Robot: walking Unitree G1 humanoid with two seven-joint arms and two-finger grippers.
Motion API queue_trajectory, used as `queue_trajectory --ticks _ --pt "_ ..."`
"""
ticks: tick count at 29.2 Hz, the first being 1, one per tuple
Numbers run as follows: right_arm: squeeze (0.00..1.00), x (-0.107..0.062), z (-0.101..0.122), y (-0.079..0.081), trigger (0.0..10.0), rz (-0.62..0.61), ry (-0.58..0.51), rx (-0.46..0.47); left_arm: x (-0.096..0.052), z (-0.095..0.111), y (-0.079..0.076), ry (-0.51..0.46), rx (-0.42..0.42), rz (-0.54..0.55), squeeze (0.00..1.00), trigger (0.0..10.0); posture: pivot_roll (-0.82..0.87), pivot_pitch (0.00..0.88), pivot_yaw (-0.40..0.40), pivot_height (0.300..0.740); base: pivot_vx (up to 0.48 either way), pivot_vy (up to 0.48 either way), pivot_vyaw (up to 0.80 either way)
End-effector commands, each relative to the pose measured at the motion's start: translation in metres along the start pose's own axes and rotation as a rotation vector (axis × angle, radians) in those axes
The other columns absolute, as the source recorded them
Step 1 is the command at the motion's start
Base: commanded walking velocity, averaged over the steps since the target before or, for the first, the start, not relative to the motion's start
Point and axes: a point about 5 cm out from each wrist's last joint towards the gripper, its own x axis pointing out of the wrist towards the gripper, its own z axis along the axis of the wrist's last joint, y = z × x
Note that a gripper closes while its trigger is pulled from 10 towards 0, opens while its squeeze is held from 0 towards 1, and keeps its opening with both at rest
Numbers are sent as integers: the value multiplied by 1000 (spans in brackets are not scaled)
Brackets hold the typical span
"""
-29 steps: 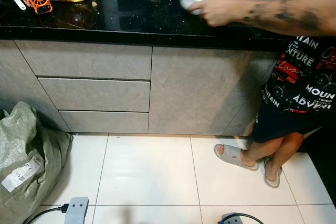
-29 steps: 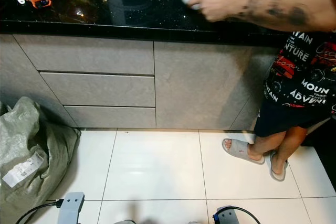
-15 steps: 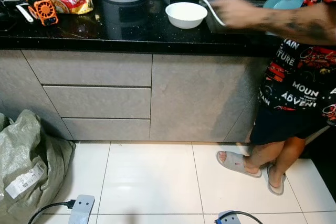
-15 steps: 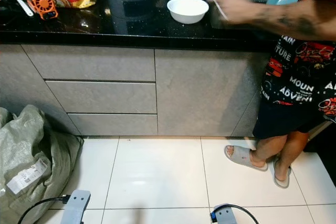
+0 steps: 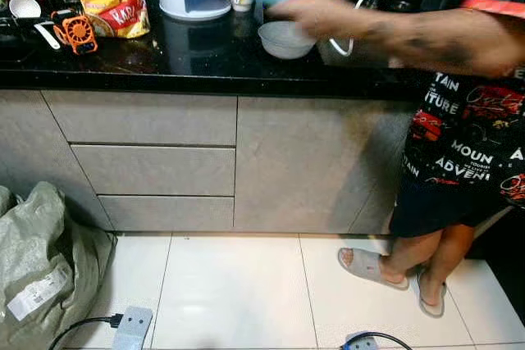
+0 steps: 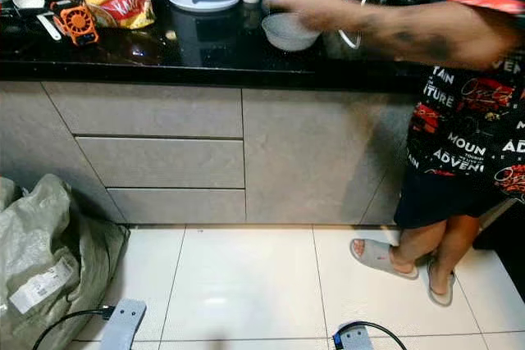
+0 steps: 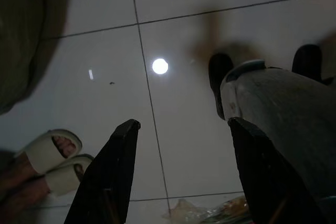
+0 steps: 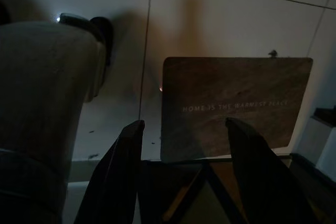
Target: Kitchen organization
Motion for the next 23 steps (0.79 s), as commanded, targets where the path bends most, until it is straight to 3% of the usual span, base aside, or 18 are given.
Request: queue_trajectory --ticks 1,8,23 --pt "0 0 -5 -2 10000 -11 15 12 1 -3 -5 23 12 -12 0 10000 21 0 -38 740 0 0 0" --pt "0 -1 -2 8 10000 17 11 -35 2 16 -1 -40 -32 -1 0 10000 39 0 -18 740 0 0 0" --pt "0 0 2 9 10000 24 8 -11 -2 0 13 5 -45 37 0 10000 30 6 -18 740 0 0 0"
